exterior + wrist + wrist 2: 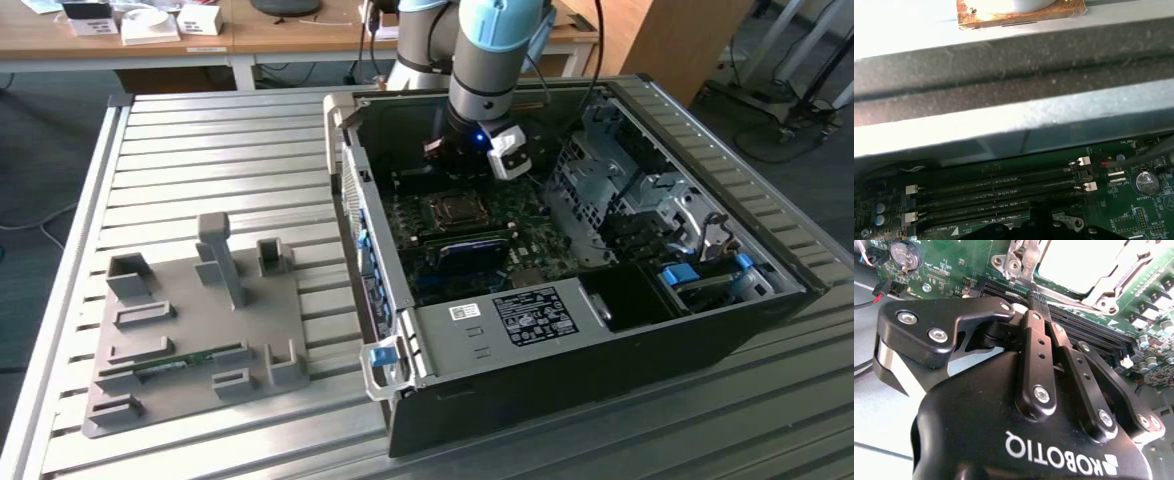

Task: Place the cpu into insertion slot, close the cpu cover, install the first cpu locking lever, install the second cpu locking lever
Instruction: 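Install the first cpu locking lever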

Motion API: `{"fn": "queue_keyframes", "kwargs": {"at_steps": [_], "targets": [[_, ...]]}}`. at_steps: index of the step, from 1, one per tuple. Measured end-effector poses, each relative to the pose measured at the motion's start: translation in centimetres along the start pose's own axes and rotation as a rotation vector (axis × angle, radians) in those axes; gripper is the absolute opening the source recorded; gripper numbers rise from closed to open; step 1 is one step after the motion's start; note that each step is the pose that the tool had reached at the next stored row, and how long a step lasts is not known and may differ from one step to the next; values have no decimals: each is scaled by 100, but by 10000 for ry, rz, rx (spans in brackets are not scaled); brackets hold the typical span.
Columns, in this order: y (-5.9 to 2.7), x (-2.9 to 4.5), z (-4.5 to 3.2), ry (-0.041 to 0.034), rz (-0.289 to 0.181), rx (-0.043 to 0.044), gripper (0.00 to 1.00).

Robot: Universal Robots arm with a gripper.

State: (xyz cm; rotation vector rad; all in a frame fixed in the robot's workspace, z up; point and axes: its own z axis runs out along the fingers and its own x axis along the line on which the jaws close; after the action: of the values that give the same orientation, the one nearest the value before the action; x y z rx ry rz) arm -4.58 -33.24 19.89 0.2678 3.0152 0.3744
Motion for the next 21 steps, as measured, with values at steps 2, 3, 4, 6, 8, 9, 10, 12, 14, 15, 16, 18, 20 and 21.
{"fn": "queue_keyframes", "kwargs": {"at_steps": [2, 3, 4, 6, 8, 9, 10, 12, 14, 15, 16, 18, 20, 21], "targets": [[9, 2, 2, -1, 7, -3, 11], [15, 3, 4, -2, 12, -4, 11], [21, 4, 5, -3, 18, -5, 11], [32, 6, 8, -6, 31, -6, 11], [41, 8, 11, -9, 43, -18, 11], [45, 9, 12, -9, 50, -23, 11], [49, 9, 12, -10, 58, -29, 11], [51, 10, 13, -11, 68, -39, 11], [53, 10, 14, -13, 78, -46, 11], [54, 11, 14, -13, 83, -48, 11], [56, 11, 14, -13, 88, -51, 11], [57, 11, 15, -13, 94, -60, 11], [57, 11, 15, -13, 97, -66, 11], [57, 11, 14, -13, 97, -67, 11]]}}
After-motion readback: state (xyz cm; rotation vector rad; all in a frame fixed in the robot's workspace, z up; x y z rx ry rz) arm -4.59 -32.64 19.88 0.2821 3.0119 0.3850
